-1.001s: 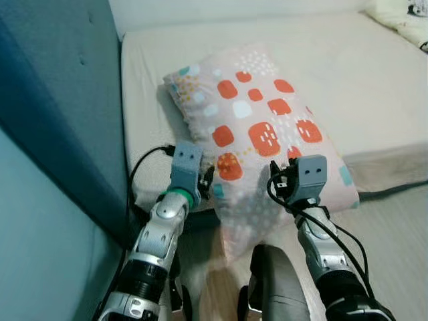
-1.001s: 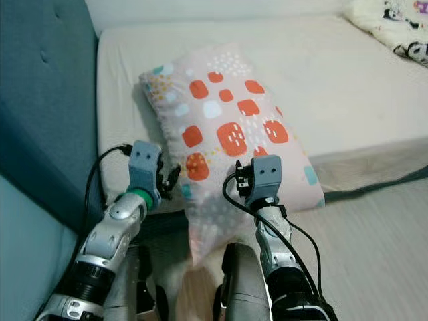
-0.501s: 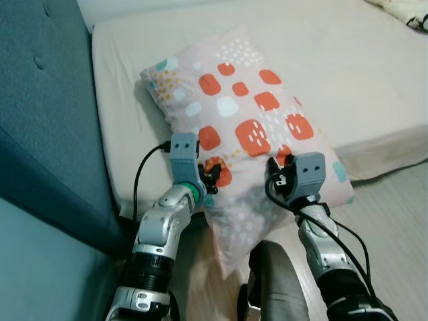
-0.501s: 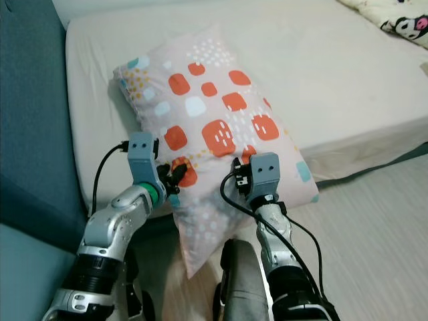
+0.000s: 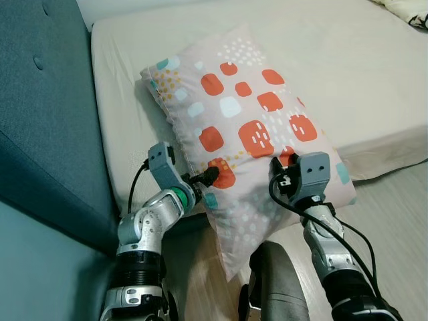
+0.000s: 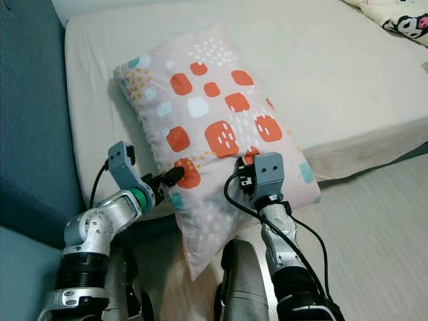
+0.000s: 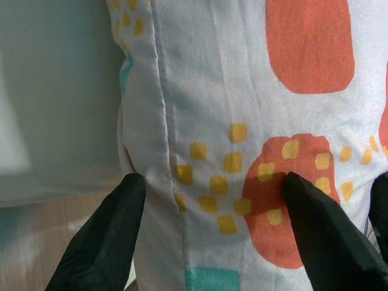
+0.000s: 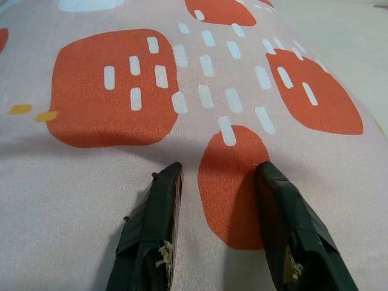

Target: Clean up the room

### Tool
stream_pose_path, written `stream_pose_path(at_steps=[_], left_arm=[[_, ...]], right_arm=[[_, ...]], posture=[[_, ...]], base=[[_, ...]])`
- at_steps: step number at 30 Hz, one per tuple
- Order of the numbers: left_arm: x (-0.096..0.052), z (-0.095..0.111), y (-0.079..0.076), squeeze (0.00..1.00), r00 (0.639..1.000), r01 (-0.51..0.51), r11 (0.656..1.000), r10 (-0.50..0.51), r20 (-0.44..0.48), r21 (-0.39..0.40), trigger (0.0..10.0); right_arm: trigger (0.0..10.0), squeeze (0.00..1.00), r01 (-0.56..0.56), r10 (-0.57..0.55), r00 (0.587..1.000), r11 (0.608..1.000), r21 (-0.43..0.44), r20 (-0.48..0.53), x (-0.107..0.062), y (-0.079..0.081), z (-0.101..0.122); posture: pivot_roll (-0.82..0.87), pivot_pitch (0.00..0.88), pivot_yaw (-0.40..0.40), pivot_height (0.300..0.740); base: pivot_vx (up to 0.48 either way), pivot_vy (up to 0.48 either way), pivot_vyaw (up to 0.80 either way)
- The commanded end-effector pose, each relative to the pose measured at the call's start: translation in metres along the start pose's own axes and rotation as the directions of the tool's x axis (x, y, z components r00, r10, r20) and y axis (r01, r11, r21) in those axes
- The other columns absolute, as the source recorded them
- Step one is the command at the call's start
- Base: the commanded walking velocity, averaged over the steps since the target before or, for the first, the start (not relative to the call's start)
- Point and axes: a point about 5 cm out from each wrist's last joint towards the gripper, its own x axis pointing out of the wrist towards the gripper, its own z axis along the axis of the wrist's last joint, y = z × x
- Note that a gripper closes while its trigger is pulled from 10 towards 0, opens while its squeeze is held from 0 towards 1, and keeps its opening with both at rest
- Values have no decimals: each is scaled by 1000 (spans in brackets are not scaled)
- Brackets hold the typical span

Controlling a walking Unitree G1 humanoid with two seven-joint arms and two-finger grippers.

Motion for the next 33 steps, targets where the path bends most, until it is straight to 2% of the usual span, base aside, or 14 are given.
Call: stream_pose_path(at_steps=[1,4,9,12,13,16,17,18,20,22,24,28,31,33], left_arm=[[8,-15,-23,1000,996,77,992,-81,-28,-101,10000],[8,-16,-22,1000,995,96,985,-99,-14,-142,10000],[8,-13,-38,1000,964,263,936,-263,33,-234,10000],[9,-13,-42,1000,953,300,924,-299,41,-237,10000],[10,-19,-55,906,918,392,894,-396,28,-217,10000],[10,-21,-59,906,907,415,886,-421,18,-208,10000],[12,-29,-64,0,896,439,890,-443,-12,-124,10000],[12,-29,-64,0,896,439,890,-443,-12,-124,10000],[16,-37,-66,0,904,427,904,-426,-27,6,10000],[24,-44,-63,0,931,365,924,-364,-29,111,10000],[28,-48,-60,0,943,330,928,-331,-24,172,10000],[30,-51,-62,0,945,326,928,-327,-30,179,10000],[32,-59,-76,0,934,356,926,-350,-67,128,10000],[32,-60,-79,0,931,364,924,-357,-72,116,10000]], right_arm=[[10000,0,-3,3,1000,1000,8,-20,-5,2,-6],[10000,0,-5,5,1000,1000,11,-21,-5,4,-6],[10000,0,-14,14,1000,1000,17,-27,-5,7,-8],[10000,0,-16,16,999,1000,17,-27,-5,8,-8],[10000,0,-22,22,999,1000,20,-27,-5,10,-7],[10000,0,-24,24,999,1000,21,-27,-4,10,-7],[10000,0,-26,27,999,999,21,-25,-5,11,-7],[10000,0,-26,27,999,999,21,-25,-5,11,-7],[10000,0,-27,28,999,999,22,-25,-5,11,-7],[10000,0,-28,29,999,999,22,-26,-6,10,-7],[10000,0,-28,29,999,999,21,-28,-7,9,-7],[10000,0,-24,24,999,1000,18,-30,-9,7,-8],[10000,0,-6,7,999,1000,13,-37,-12,2,-9],[10000,0,-4,5,999,1000,12,-38,-12,1,-9]], posture=[[-24,86,42,576],[-23,89,41,576],[-21,94,39,576],[-24,97,38,576],[-31,101,37,576],[-31,101,37,576],[-35,102,37,576],[-35,102,37,576],[-38,102,35,576],[-53,103,30,576],[-55,104,30,576],[-62,106,30,576],[-72,110,32,576],[-72,110,32,576]], base=[[0,0,0],[0,0,0],[0,0,0],[0,0,0],[0,0,0],[0,0,0],[0,0,0],[0,0,0],[0,0,0],[0,0,0],[0,0,0],[0,0,0],[0,0,0],[0,0,0]])
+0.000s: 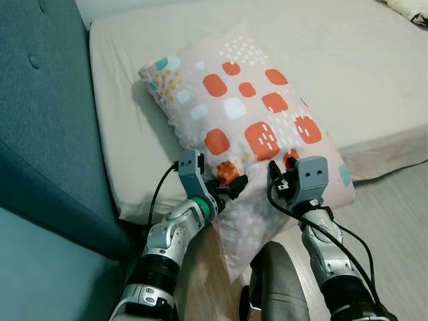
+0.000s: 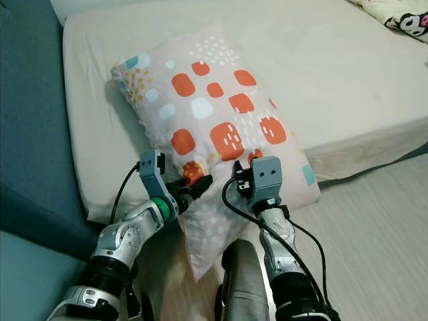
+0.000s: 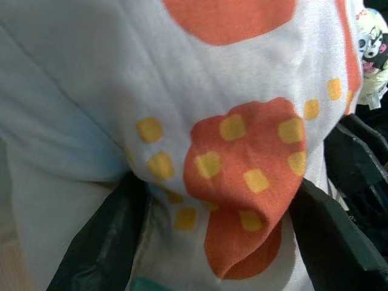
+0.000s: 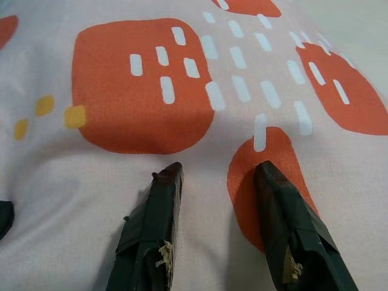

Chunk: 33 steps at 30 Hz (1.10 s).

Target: Clean up the room

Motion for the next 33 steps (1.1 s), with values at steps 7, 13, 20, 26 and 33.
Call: stream_pose_path(at_steps=[7,13,20,26,33], left_arm=[[26,-1,-72,0,989,142,983,-146,-23,-118,0],[26,18,-68,0,994,105,986,-102,30,-129,0],[13,45,-66,0,983,91,996,-94,157,24,0],[-8,81,-73,0,932,47,964,-137,336,262,0],[-15,109,-82,0,883,-5,930,-168,438,367,0]], right_arm=[[10000,0,8,-8,999,1000,6,-36,-5,-1,-7],[10000,0,44,-45,998,999,-29,-44,-8,-8,-7],[10000,0,236,-241,970,960,-151,-16,-9,-43,1],[10000,0,298,-275,953,927,-226,127,-5,-62,29],[10000,0,337,-314,940,913,-230,134,1,-70,34]], posture=[[-72,110,36,576],[-66,107,33,576],[-69,97,37,576],[-65,89,39,576],[-59,80,36,576]], base=[[0,0,0],[0,0,0],[0,0,0],[0,0,0],[0,0,0]])
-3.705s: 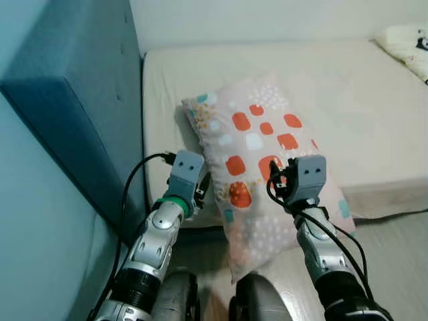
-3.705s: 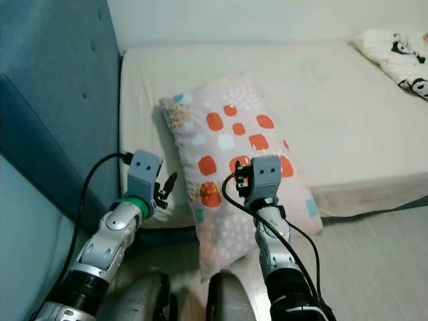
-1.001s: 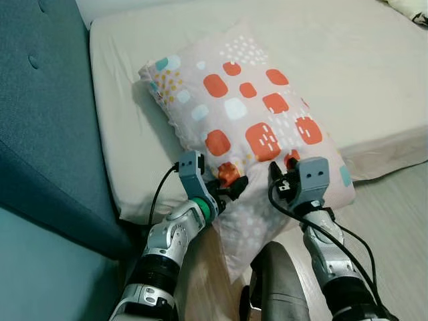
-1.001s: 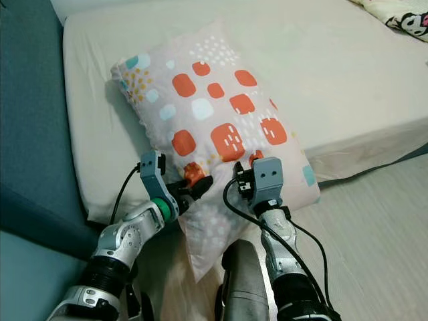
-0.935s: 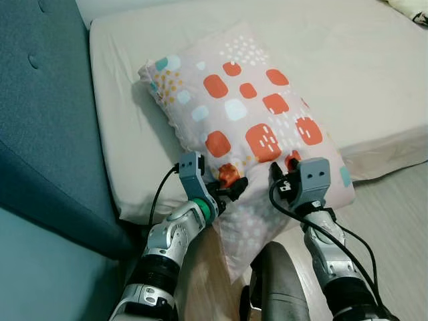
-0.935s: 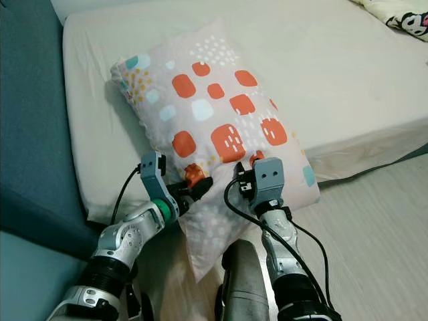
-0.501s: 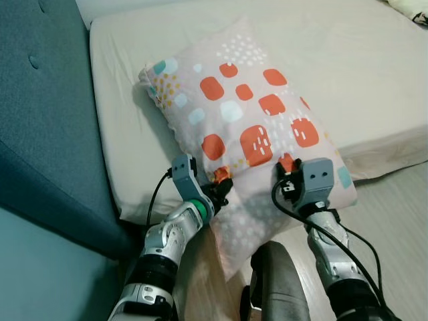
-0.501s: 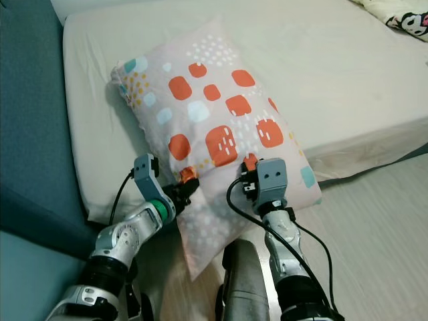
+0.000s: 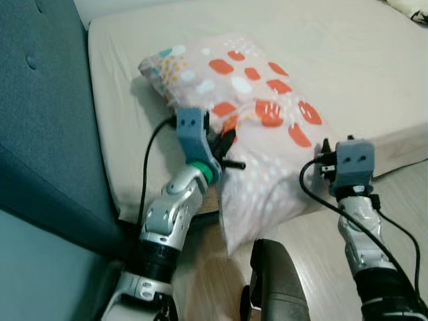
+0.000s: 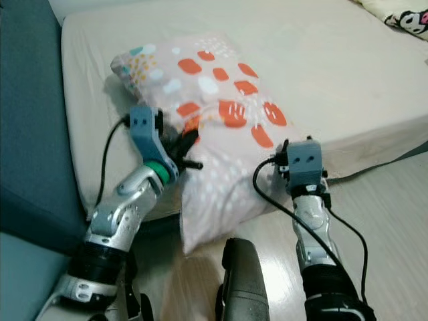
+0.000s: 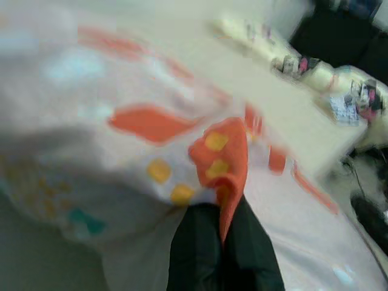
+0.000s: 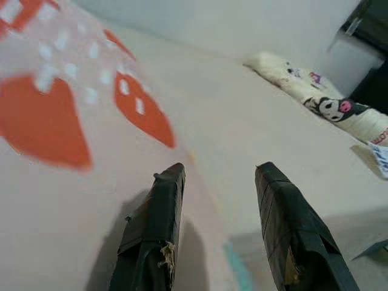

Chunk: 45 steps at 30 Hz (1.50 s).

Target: Clean up the room

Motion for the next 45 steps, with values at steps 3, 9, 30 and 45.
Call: stream_pose_path(at_steps=[3,9,30,45], left_arm=[[12,31,-17,0,992,24,999,-29,123,43,0],[28,61,-21,0,975,-60,939,-17,220,340,0],[49,129,29,0,735,-627,739,457,501,247,0],[25,191,85,0,370,-872,489,658,656,1,0]], right_arm=[[10000,0,39,-38,997,999,11,-70,-1,-2,-12],[10000,0,35,-17,989,993,116,-150,6,20,-18],[10000,0,-64,89,986,982,175,-142,-9,54,-20],[10000,0,-106,129,984,979,174,-126,-12,62,-18]], posture=[[-56,76,37,576],[-48,77,38,576],[-56,86,39,576],[-69,98,34,576]], base=[[0,0,0],[0,0,0],[0,0,0],[0,0,0]])
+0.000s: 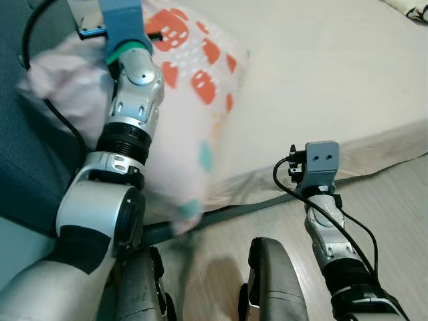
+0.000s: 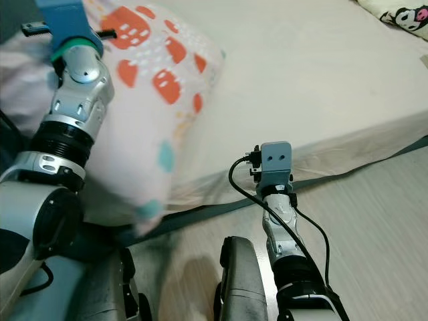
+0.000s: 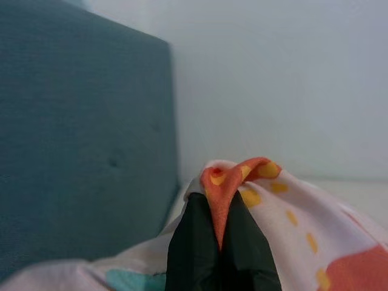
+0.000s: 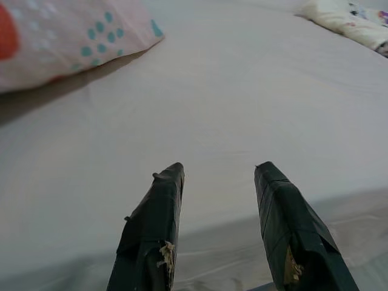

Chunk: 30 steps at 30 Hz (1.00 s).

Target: Clean up the room

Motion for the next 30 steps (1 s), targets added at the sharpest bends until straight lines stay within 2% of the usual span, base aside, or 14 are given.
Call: stream_pose_path(at_steps=[1,5,8,10,12,14,16,17,18,20,23,24,29,30], left_arm=[[16,29,16,0,984,-124,990,131,121,-65,0],[30,22,50,0,948,-290,957,291,131,-30,0],[29,3,59,0,954,-287,957,283,95,34,0],[29,3,59,0,954,-287,957,283,95,34,0],[-2,-46,41,0,994,-98,983,104,-34,155,0],[-36,-82,29,0,990,32,977,-3,-138,212,0],[-36,-82,29,0,990,32,977,-3,-138,212,0],[-49,-94,27,0,986,70,971,-31,-166,230,0],[-49,-94,27,0,986,70,971,-31,-166,230,0],[-83,-125,29,0,959,178,946,-106,-263,270,0],[-97,-136,30,0,938,238,931,-147,-313,277,667],[-108,-143,31,0,921,285,917,-183,-343,277,10000],[-119,-139,30,0,911,363,891,-278,-304,273,10000],[-120,-132,29,1000,913,382,884,-315,-260,268,10000]], right_arm=[[10000,0,-1,1,1000,1000,-2,-20,-6,0,-7],[10000,0,-5,5,1000,1000,-4,-19,-8,0,-8],[10000,0,-6,6,1000,1000,-4,-23,-10,0,-9],[10000,0,-6,6,1000,1000,-4,-23,-10,0,-9],[10000,0,-12,12,999,1000,-4,-31,-12,1,-12],[10000,0,-16,15,999,1000,-3,-36,-13,2,-13],[10000,0,-16,15,999,1000,-3,-36,-13,2,-13],[10000,0,-18,18,999,1000,-2,-37,-13,3,-13],[10000,0,-18,18,999,1000,-2,-37,-13,3,-13],[10000,0,-31,31,999,1000,0,-37,-14,7,-13],[10000,0,-36,36,999,999,0,-39,-15,8,-14],[10000,0,-40,40,998,999,-1,-44,-16,8,-15],[10000,0,-56,56,997,998,-4,-53,-17,9,-17],[10000,0,-66,66,997,998,2,-47,-16,10,-16]], posture=[[-72,98,34,576],[-74,104,37,576],[-65,112,39,576],[-65,112,39,576],[-56,122,44,576],[-50,126,43,576],[-50,126,43,576],[-52,128,44,576],[-52,128,44,576],[-53,126,42,576],[-51,126,41,576],[-49,125,40,576],[-39,114,36,576],[-37,107,35,576]], base=[[0,0,0],[0,0,0],[0,0,0],[0,0,0],[0,0,0],[0,0,0],[0,0,0],[0,0,0],[0,0,0],[0,0,0],[0,0,0],[0,0,0],[0,0,0],[0,0,0]])
